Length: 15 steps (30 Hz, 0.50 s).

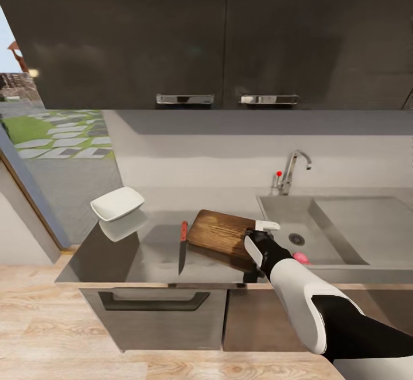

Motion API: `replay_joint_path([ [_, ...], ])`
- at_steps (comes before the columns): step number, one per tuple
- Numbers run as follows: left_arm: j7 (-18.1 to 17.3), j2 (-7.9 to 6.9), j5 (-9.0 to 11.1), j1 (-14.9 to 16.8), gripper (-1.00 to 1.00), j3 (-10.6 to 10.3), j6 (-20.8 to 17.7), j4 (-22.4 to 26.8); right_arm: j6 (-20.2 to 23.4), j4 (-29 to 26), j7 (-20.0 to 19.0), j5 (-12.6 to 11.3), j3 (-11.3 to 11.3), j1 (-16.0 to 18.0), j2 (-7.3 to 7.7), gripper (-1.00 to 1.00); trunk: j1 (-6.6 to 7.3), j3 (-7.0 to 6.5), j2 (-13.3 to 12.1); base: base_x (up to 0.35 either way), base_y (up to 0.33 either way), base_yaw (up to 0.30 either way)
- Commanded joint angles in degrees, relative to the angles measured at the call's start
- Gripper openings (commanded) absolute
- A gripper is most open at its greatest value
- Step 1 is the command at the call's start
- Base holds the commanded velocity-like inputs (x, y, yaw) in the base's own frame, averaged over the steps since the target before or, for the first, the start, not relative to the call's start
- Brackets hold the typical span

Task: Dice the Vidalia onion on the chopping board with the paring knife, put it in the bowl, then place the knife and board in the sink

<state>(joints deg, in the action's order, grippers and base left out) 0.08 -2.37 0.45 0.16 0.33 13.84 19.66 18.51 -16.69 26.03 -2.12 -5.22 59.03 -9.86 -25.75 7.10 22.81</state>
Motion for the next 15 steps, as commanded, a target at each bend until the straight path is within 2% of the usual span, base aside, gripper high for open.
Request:
replay_joint_path([
  [1,0.01,0.00,0.03,0.02,1.00,0.02,0.13,0.02,0.19,-0.10,0.17,-0.25,-0.23,0.03,-0.03,-1.00,-0.04,0.03,0.11,0.000,-0.088,0.000],
  [9,0.01,0.08,-0.01,0.02,1.00,0.02,0.13,0.02,0.28,-0.02,0.13,-0.18,-0.13,0.03,-0.06,-1.00,-0.04,-0.69,0.11,0.000,-0.221,0.000],
  [15,0.01,0.02,-0.01,0.02,1.00,0.02,0.13,0.02,0.30,0.94,0.08,-0.03,0.01,0.03,-0.13,-1.00,-0.04,-1.18,0.11,0.000,-0.068,0.000],
])
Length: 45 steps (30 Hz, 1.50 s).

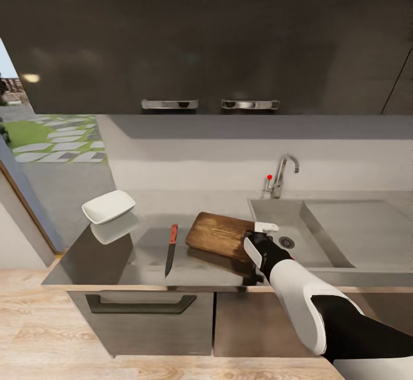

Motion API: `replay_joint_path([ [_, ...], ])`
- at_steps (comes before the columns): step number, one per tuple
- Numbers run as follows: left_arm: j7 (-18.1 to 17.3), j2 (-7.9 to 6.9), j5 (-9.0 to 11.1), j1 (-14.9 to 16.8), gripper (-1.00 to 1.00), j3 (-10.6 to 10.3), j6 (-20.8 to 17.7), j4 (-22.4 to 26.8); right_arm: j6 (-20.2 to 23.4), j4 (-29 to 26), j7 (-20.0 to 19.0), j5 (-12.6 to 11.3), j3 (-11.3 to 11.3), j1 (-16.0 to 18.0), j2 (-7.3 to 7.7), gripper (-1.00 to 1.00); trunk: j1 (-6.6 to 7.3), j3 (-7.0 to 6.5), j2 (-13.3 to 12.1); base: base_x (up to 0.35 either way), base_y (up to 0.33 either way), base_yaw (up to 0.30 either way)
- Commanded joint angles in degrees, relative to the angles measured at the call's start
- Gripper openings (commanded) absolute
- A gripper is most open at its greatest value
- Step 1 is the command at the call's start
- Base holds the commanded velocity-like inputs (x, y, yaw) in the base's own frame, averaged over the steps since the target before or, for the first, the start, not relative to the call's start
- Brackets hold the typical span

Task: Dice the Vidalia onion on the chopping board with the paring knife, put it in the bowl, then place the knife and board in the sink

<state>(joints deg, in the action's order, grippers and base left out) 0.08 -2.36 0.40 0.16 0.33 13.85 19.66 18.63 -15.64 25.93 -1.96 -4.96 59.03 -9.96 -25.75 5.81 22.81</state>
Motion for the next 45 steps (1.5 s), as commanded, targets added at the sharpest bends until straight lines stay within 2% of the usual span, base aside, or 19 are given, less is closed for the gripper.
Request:
replay_joint_path([
  [1,0.01,-0.01,0.04,0.02,1.00,0.03,0.13,0.03,0.20,0.02,0.16,-0.16,-0.24,0.03,-0.04,-1.00,-0.04,0.05,0.11,0.000,-0.015,0.000],
  [4,0.01,-0.01,0.04,0.02,1.00,0.03,0.13,0.03,0.24,0.23,-0.77,-0.07,-0.16,0.03,-0.04,-1.00,-0.04,-0.07,0.11,0.000,-0.007,0.000],
  [7,0.01,-0.02,0.04,0.02,1.00,0.03,0.13,0.03,0.92,0.36,-4.24,0.02,0.75,0.03,-0.04,-1.00,-0.04,-0.10,0.11,0.000,-0.002,0.000],
  [12,0.01,-0.02,0.04,0.02,1.00,0.03,0.13,0.03,3.90,0.35,-9.74,0.03,6.50,0.03,-0.04,-1.00,-0.04,-0.12,0.11,0.000,0.000,0.000],
  [16,0.01,-0.02,0.06,0.02,1.00,0.03,0.13,0.03,4.36,0.35,-10.73,0.03,8.13,0.03,-0.04,-1.00,-0.04,-0.12,0.11,0.000,0.000,0.000],
  [30,0.01,0.07,0.08,0.02,1.00,0.03,0.13,0.03,4.95,0.35,-11.14,0.03,8.65,0.03,0.20,-1.00,-0.04,-0.12,0.11,0.047,-0.054,0.000],
  [45,0.01,0.06,0.13,0.02,1.00,0.11,0.13,-0.14,6.47,0.35,-16.43,0.03,8.65,0.03,0.29,-1.00,-0.04,-0.12,0.11,0.054,-0.044,0.000],
])
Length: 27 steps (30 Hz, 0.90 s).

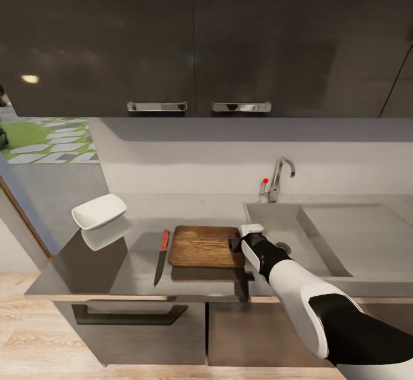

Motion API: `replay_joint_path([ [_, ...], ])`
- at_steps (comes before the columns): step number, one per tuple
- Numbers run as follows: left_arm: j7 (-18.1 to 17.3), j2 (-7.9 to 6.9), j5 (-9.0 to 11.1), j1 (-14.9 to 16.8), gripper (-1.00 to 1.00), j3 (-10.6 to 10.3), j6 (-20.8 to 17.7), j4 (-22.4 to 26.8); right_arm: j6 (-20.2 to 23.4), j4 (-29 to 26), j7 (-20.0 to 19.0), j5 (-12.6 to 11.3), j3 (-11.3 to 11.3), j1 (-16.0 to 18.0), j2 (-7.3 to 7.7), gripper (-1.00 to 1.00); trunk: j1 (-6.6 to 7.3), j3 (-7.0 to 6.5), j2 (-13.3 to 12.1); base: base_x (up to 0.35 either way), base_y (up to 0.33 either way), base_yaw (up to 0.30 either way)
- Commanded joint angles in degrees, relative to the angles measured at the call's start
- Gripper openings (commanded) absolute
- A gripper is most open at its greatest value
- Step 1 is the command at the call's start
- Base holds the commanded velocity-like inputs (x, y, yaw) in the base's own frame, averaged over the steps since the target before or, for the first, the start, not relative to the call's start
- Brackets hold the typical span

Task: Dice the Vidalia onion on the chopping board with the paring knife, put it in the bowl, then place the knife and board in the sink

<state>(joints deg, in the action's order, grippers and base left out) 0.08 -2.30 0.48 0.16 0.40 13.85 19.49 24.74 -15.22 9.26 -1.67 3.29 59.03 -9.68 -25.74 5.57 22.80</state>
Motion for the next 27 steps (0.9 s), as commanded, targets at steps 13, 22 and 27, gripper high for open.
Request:
replay_joint_path([
  [13,0.01,-0.01,0.05,0.02,1.00,0.04,0.13,-0.33,0.39,0.00,-0.47,-0.27,0.48,0.03,-0.01,-1.00,-0.04,0.12,0.12,0.132,0.017,0.000],
  [22,0.01,0.01,-0.02,0.02,1.00,0.03,0.13,-0.42,0.39,0.38,-0.54,-0.23,0.49,0.03,0.01,-1.00,-0.04,0.12,0.12,0.096,-0.022,0.000],
  [27,0.01,0.01,-0.04,0.02,1.00,0.04,0.13,-0.36,0.39,0.50,-0.56,-0.25,0.49,0.03,-0.07,-1.00,-0.04,0.12,0.12,0.024,-0.017,0.000],
])
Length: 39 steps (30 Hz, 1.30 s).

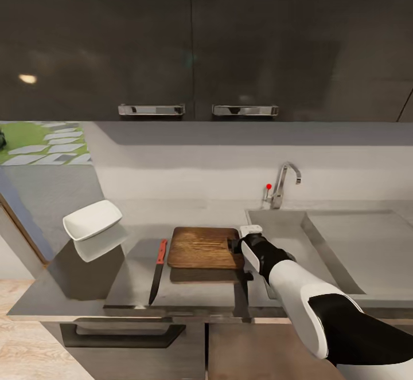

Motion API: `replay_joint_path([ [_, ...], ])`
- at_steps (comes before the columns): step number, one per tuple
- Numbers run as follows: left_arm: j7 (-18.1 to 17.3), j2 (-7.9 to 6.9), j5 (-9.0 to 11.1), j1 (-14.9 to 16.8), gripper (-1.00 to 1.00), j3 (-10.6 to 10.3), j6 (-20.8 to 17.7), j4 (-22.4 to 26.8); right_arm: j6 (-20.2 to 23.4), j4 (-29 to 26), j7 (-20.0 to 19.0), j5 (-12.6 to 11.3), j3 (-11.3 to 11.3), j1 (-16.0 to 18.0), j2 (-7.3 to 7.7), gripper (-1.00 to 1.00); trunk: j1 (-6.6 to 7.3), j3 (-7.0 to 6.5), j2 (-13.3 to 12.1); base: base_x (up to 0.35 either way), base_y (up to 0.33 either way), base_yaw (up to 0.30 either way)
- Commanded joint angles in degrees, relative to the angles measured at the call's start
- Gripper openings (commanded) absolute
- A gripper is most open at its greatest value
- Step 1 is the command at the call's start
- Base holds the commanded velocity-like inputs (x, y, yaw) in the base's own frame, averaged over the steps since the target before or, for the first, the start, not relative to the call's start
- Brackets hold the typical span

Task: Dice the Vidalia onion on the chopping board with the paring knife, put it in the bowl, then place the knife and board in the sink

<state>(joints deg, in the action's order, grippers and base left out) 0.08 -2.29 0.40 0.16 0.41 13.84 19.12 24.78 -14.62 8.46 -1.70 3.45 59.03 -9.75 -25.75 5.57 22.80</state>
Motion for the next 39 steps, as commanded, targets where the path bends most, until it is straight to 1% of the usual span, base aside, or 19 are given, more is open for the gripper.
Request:
replay_joint_path([
  [1,0.01,0.00,0.04,0.02,1.00,0.03,0.13,0.03,0.36,-0.09,0.24,-0.20,0.33,0.04,0.01,-1.00,-0.03,0.12,0.12,0.007,-0.005,0.000],
  [27,0.01,0.00,0.04,0.02,1.00,0.03,0.13,0.04,0.36,0.38,0.23,-0.17,0.42,0.04,-0.24,-1.00,-0.03,0.12,0.12,0.000,-0.016,0.000],
  [30,0.01,-0.01,0.04,0.02,1.00,0.03,0.13,0.04,0.36,0.38,0.19,-0.20,1.04,0.04,-0.24,-1.00,-0.03,0.12,0.12,0.000,0.000,0.000],
  [33,0.01,0.00,0.04,0.02,1.00,0.03,0.13,0.04,0.36,0.38,0.05,-0.23,2.44,0.04,-0.24,-1.00,-0.03,0.12,0.12,0.000,0.000,0.000],
  [35,0.01,0.00,0.04,0.02,1.00,0.03,0.13,0.04,0.36,0.38,-0.74,-0.23,3.16,0.04,-0.24,-1.00,-0.03,0.12,0.12,0.000,0.000,0.000],
  [39,0.01,0.00,0.04,0.02,1.00,0.03,0.14,0.04,0.32,0.38,-2.15,-0.24,3.54,0.04,-0.24,-1.00,-0.03,0.12,0.12,0.000,0.000,0.000],
])
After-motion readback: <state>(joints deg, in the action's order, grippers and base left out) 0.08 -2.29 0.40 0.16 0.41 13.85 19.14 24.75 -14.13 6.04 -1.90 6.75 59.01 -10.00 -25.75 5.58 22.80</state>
